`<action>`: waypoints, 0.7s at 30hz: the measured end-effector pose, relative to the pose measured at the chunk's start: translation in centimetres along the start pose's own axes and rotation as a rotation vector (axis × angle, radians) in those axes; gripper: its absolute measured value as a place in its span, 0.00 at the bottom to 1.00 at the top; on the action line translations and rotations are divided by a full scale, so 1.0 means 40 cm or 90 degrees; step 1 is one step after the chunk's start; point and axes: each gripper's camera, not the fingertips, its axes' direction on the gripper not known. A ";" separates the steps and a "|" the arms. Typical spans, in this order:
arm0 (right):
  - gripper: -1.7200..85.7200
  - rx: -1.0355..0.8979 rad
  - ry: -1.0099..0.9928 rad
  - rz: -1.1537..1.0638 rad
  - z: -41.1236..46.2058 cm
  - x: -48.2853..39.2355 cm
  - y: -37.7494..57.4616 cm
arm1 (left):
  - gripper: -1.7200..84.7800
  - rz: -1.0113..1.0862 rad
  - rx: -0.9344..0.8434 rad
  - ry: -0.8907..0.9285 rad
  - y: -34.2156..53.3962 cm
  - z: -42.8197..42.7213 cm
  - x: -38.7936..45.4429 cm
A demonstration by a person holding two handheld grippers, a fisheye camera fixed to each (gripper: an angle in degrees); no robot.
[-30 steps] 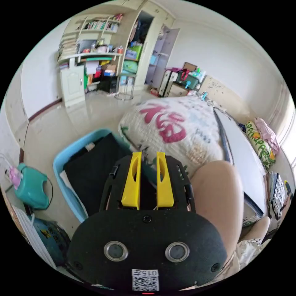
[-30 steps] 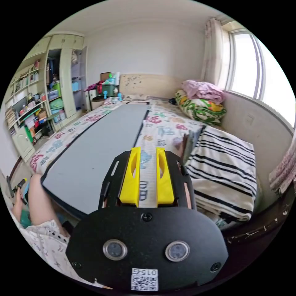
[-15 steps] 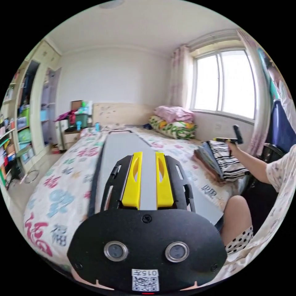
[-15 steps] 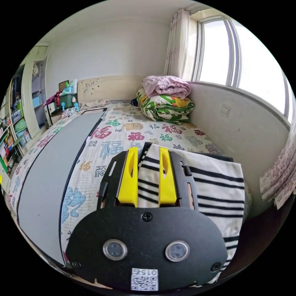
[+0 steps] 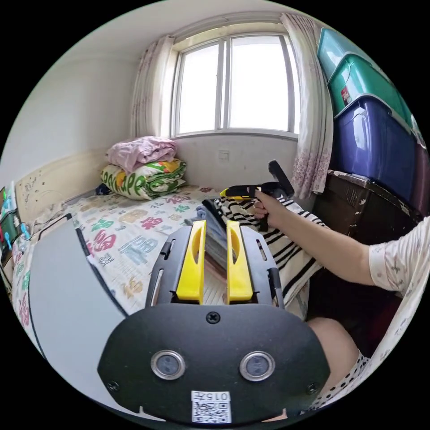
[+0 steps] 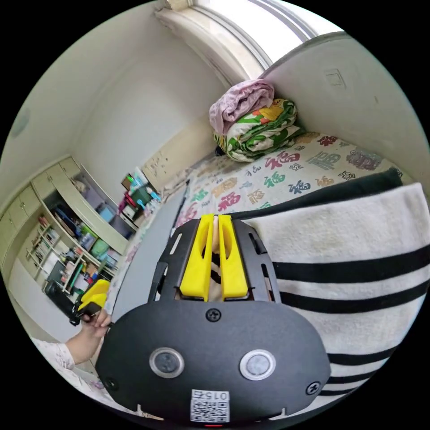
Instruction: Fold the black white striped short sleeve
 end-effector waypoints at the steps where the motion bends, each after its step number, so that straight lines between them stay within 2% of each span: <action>1: 0.03 0.022 -0.009 -0.003 -0.041 -0.002 0.002 | 0.11 0.001 -0.006 0.017 -0.045 0.080 -0.006; 5: 0.03 0.036 -0.017 -0.023 -0.126 -0.017 -0.011 | 0.12 -0.020 -0.037 0.046 -0.156 0.311 -0.035; 7: 0.03 0.052 -0.043 -0.020 -0.185 -0.008 -0.017 | 0.12 -0.072 -0.035 0.041 -0.200 0.426 -0.081; 10: 0.03 0.070 -0.073 -0.014 -0.253 0.005 -0.019 | 0.11 -0.063 -0.037 0.013 -0.230 0.526 -0.088; 15: 0.03 0.076 -0.080 -0.025 -0.332 0.000 -0.020 | 0.11 0.003 -0.051 0.018 -0.252 0.612 -0.036; 18: 0.03 0.080 -0.087 -0.025 -0.373 0.002 -0.018 | 0.11 0.010 -0.111 -0.020 -0.252 0.653 -0.004; 21: 0.03 0.087 -0.092 -0.027 -0.413 0.003 -0.010 | 0.10 0.021 -0.093 -0.038 -0.216 0.630 0.031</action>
